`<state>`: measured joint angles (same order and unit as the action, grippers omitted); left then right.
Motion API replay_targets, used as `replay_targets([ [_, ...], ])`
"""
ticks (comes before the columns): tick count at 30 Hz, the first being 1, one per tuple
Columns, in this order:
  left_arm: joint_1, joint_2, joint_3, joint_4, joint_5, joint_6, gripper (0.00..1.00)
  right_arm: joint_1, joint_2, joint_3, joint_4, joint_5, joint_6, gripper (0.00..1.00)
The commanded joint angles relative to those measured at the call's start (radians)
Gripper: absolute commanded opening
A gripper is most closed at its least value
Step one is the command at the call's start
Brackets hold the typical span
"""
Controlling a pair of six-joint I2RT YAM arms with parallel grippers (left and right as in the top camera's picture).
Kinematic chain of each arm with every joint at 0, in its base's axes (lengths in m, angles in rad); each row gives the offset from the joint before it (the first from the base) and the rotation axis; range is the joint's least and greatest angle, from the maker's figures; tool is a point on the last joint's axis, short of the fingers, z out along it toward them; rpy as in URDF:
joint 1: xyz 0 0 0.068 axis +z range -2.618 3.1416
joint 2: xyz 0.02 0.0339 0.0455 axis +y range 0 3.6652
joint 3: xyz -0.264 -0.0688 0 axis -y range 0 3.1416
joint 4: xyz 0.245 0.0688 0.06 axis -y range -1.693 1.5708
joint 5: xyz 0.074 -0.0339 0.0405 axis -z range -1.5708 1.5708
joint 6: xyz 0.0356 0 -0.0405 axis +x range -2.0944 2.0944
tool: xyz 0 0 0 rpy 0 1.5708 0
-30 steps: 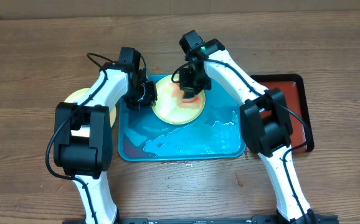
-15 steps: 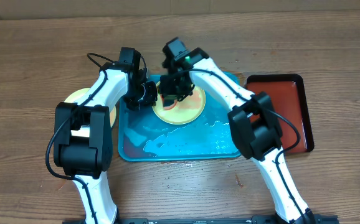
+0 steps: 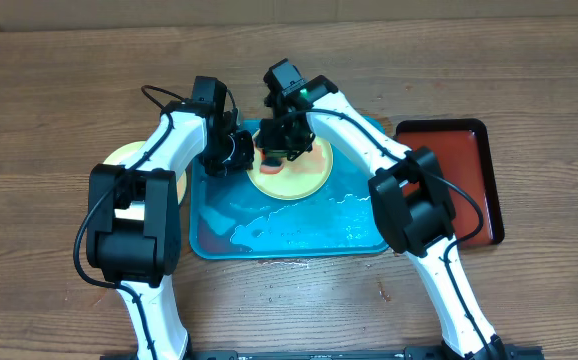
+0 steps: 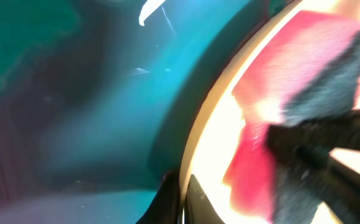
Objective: Clean dirty plates on tray and stack at the side
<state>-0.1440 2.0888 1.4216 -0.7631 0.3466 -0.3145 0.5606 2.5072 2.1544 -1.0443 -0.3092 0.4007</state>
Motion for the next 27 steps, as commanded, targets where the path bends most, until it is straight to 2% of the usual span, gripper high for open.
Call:
replay_targets([
  [1, -0.010, 0.024, -0.029, -0.011, -0.006, 0.023, 0.04, -0.055, 0.004, 0.008, -0.047, 0.243, 0.045, 0.04],
  [8, -0.010, 0.024, -0.029, -0.010, -0.006, 0.024, 0.04, -0.074, -0.072, 0.008, -0.170, 0.496, 0.045, 0.04],
  [12, -0.010, 0.024, -0.029, -0.011, -0.006, 0.024, 0.04, -0.072, -0.076, 0.007, -0.238, 0.506, 0.041, 0.04],
  [15, -0.010, 0.024, -0.029, -0.010, -0.005, 0.024, 0.04, -0.063, -0.070, 0.005, -0.287, 0.450, 0.035, 0.04],
  [18, -0.010, 0.024, -0.029, -0.010, -0.005, 0.024, 0.04, -0.043, -0.058, 0.005, -0.317, 0.264, -0.028, 0.04],
  [27, -0.010, 0.024, -0.029, -0.011, 0.003, 0.032, 0.04, 0.035, -0.053, -0.062, -0.272, -0.023, -0.057, 0.04],
])
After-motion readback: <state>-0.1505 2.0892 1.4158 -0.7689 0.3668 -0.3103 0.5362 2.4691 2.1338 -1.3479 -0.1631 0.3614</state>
